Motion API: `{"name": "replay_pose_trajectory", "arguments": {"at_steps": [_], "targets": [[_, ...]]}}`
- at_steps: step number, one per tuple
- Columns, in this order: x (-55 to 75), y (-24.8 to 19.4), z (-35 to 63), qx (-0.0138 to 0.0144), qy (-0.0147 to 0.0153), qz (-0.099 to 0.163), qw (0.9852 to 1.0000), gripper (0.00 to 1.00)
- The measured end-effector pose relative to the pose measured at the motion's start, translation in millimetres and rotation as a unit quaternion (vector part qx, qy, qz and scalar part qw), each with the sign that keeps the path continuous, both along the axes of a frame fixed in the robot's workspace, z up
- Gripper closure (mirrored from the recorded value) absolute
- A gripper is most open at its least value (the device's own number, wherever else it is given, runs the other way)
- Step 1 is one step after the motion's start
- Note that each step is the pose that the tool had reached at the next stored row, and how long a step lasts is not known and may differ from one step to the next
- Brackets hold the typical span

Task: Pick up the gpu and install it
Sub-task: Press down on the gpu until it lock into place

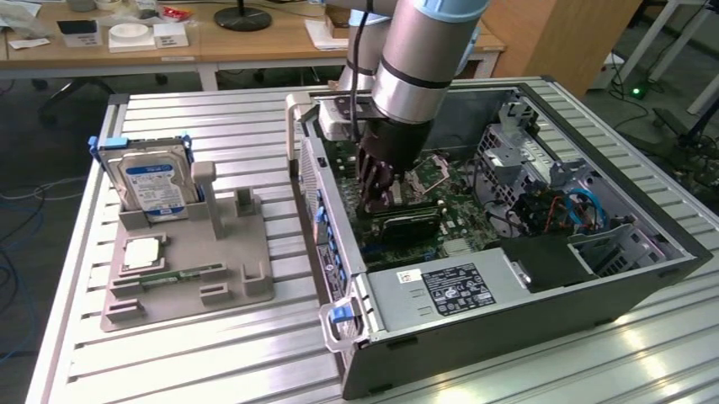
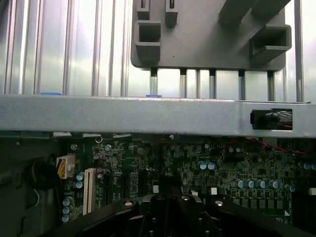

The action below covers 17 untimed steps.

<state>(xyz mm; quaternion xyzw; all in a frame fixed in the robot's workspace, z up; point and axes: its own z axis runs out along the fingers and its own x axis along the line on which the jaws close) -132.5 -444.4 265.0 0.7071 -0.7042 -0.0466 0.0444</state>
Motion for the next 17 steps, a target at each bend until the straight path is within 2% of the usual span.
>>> {"name": "replay_pose_trajectory", "arguments": {"at_steps": [4,6,8,9,10,14,17], "targets": [[-0.1,-0.4,3.3,0.0000,0.0000,0.000,1.0000,0.90],[-0.1,-0.9,3.2,0.0001,-0.0012,0.000,1.0000,0.90],[-1.0,-0.9,3.3,0.0000,-0.0077,0.001,1.0000,0.90],[-1.6,-0.9,3.3,0.0000,-0.0099,0.002,0.9999,0.90],[-2.3,-1.1,3.2,0.0001,-0.0107,0.003,0.9999,0.90],[-3.1,-1.5,3.3,0.0003,-0.0109,0.024,0.9997,0.90],[-3.2,-1.5,3.3,0.0003,-0.0109,0.026,0.9996,0.90]]}}
